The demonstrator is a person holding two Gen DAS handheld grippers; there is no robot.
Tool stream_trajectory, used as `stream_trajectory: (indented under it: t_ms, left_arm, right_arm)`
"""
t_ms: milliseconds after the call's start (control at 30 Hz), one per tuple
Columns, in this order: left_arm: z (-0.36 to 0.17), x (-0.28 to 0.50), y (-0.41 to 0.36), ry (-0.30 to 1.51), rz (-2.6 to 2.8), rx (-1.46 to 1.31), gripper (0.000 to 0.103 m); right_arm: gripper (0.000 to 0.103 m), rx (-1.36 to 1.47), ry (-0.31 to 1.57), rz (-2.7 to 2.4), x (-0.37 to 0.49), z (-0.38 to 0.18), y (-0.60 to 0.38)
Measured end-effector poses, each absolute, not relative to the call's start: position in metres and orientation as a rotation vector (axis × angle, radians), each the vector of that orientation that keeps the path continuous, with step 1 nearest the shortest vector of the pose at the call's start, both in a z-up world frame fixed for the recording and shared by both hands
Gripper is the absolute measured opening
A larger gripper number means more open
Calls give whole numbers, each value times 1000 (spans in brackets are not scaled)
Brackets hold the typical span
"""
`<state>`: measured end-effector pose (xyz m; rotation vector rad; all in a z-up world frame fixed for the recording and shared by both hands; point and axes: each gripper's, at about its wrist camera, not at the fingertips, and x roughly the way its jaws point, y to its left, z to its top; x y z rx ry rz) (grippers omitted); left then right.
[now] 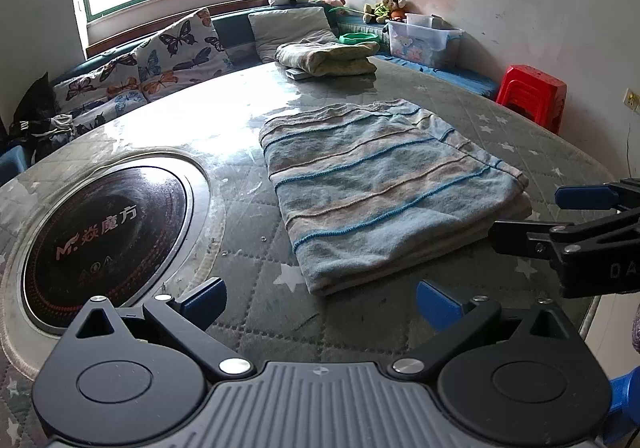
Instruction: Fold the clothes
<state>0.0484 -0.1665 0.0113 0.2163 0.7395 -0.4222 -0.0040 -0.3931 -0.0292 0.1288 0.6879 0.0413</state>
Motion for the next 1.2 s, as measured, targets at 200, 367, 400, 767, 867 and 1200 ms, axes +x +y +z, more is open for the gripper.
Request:
stream_trajectory:
  t_ms: [200,367,400,767,867,1200]
  left_arm:
    - [9,46,-166,743,-423,219,103]
    - [8,42,-167,745,-429,226,103]
    - [8,41,-167,745,-431,228,103]
    - [6,34,-171,744,-442,242,103]
    - [6,32,-172,745,-447,245,103]
    - [3,27,-174,751,-463,252,103]
  right_arm:
    - [103,150,710,21,-10,-35,-392]
    - [103,147,729,-2,-14,-40,-392]
    - [103,152,730,-1,-15,-41,-392]
    - [103,164,727,-11,-21,-40,-395]
    - [103,168,727,-13,-22,-40,-395]
    - [103,179,727,-8,-25,-40,-395]
